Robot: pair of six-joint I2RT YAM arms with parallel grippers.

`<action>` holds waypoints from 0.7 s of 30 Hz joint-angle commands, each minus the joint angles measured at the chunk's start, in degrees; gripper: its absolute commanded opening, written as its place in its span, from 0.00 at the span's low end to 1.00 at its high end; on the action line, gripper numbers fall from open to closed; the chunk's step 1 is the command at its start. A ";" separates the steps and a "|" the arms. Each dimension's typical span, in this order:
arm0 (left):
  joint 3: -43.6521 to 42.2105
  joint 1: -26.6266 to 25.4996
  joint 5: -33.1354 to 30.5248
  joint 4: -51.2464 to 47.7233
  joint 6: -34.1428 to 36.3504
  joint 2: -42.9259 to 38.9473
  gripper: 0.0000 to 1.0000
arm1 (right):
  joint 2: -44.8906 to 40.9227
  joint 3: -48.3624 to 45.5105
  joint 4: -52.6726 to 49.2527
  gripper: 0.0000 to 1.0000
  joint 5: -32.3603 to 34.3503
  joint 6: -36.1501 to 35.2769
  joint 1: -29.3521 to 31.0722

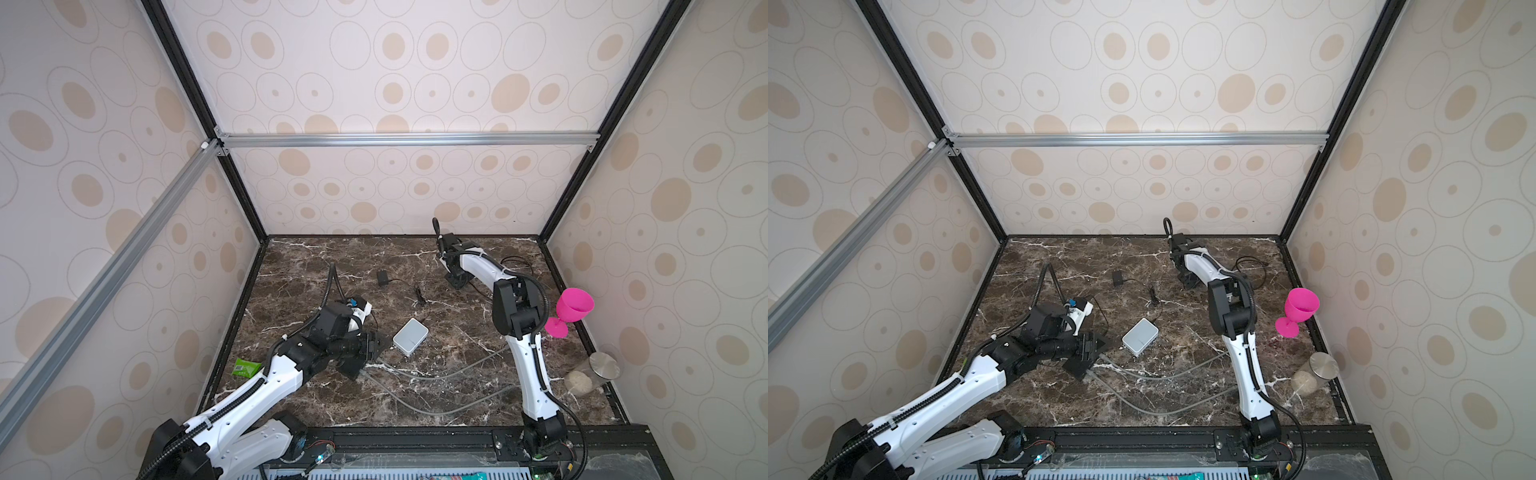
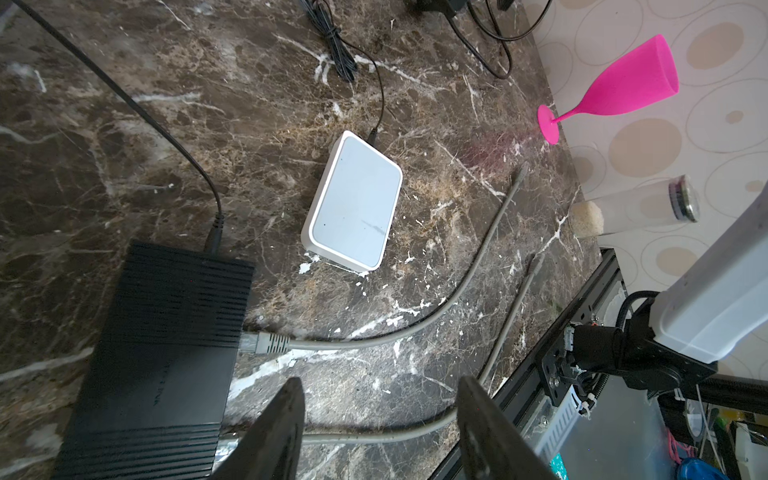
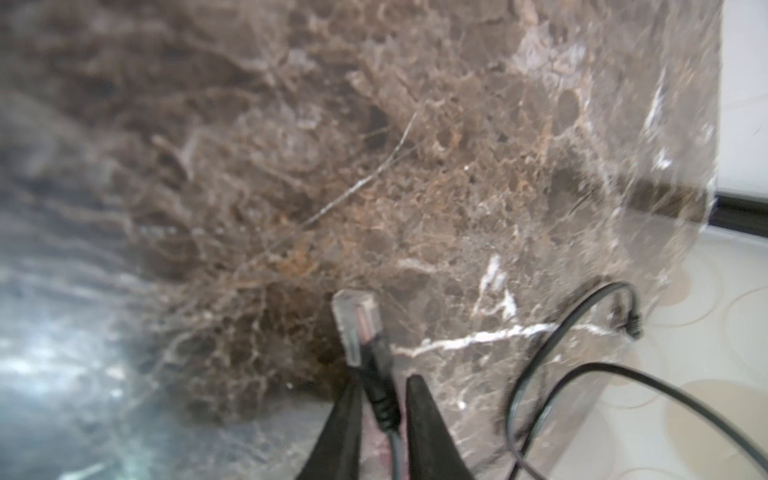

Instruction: Insert the plug into the switch port

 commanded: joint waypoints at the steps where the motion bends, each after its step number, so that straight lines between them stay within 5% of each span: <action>1: 2.68 0.33 0.23 -0.40 1.66 0.57 0.59 | 1.78 0.38 -1.30 0.09 -1.52 0.17 0.40; 9: 6.36 0.33 -0.24 -1.47 1.97 -0.35 0.58 | -11.85 -6.85 -2.60 0.00 -8.38 8.02 1.40; 18: 7.86 0.12 1.95 1.42 7.32 -4.05 0.59 | -44.33 -34.12 -2.50 0.00 -45.33 16.37 3.30; 21: 6.15 -0.14 8.27 6.00 12.20 -7.64 0.57 | -52.05 -40.55 -5.43 0.00 -55.48 16.73 3.95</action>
